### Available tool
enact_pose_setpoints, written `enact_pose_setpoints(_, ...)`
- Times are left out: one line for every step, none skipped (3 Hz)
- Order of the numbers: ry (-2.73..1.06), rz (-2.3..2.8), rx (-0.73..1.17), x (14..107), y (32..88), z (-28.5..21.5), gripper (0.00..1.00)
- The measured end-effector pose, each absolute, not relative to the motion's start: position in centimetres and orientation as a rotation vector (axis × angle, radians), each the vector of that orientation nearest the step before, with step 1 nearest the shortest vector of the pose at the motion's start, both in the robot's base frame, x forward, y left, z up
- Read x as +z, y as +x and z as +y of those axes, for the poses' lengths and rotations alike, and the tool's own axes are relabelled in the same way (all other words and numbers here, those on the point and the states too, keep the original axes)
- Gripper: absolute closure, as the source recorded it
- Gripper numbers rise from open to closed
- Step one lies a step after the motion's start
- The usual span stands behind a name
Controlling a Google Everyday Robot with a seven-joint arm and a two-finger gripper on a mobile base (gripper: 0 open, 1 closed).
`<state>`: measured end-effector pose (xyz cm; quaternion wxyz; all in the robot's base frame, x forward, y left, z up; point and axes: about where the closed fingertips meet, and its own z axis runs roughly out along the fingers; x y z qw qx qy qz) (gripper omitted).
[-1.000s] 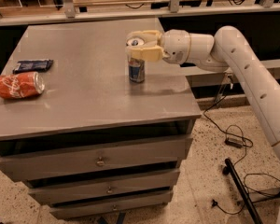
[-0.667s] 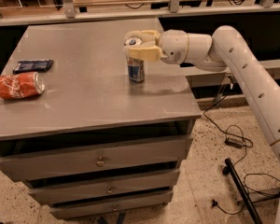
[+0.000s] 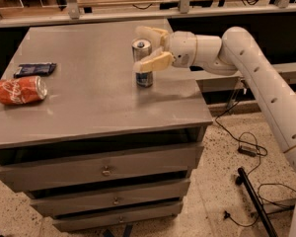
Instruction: Place redbull can upright
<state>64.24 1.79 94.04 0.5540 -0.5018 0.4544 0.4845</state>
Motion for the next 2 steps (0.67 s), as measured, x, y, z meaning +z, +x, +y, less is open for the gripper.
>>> enact_pose_setpoints(-1.186,1.074,1.145,94.04,64.23,1.8,0.0)
enact_pose_setpoints(-1.206,1.09,1.128,94.55,64.23,1.7,0.0)
